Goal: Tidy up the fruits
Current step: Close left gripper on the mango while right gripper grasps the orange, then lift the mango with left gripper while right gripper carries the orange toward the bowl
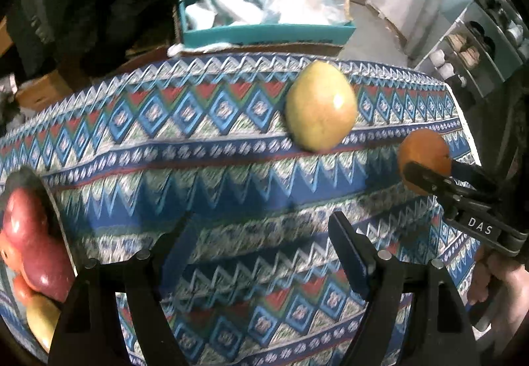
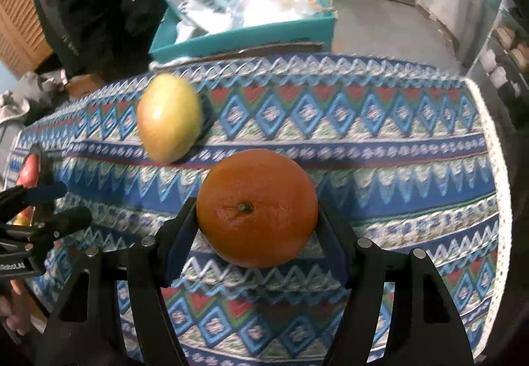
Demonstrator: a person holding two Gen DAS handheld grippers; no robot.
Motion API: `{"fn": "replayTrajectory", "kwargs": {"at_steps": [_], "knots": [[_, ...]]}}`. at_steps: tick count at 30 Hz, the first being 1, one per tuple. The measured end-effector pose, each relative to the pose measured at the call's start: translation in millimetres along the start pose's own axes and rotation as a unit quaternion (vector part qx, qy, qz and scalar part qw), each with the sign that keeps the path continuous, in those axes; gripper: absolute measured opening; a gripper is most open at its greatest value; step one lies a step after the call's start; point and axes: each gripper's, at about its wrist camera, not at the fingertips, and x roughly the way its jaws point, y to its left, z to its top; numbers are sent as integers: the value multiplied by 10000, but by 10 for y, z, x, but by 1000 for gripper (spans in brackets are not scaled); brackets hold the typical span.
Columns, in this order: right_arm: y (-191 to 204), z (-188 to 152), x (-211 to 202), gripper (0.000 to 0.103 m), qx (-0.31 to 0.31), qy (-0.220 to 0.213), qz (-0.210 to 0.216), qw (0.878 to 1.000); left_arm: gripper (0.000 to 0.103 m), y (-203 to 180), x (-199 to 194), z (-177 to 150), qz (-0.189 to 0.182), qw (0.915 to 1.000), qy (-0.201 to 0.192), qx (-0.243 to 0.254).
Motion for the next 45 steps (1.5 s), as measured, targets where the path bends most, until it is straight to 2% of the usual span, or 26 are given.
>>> {"fn": "replayTrajectory", "kwargs": {"at_steps": [7,11,21,27,32,33,34,35,36,45], "knots": [[-191,155,-28,69,110,-193,-140,9997,81,-150,154,260,-270,9996,-11,-37],[-282,215,-15,69,245,-293,-144,9992,86,-242,226,385,-296,9995,-66,-18],[-360,239,129,69,387,-221,-123,9989,87,-405,588,711,-367,9993,44,-78],[-405,259,167,69,490,-191,-111,9986,87,-351,821,780,-412,9984,200,-327],[-401,259,215,69,506,-135,-115,9986,87,-336,817,791,-471,9981,78,-379],[-397,256,220,69,506,-128,-133,9985,87,-335,819,794,-462,9982,74,-370],[-388,264,234,69,507,-119,-148,9985,82,-338,810,790,-423,9985,51,-342],[-384,263,236,69,509,-113,-158,9985,72,-345,803,794,-490,9984,22,-284],[-376,263,235,69,504,-107,-170,9985,70,-356,790,787,-603,9979,5,-228],[-251,265,113,69,363,-197,-187,9990,70,-357,702,622,-365,9993,-11,-27]]}}
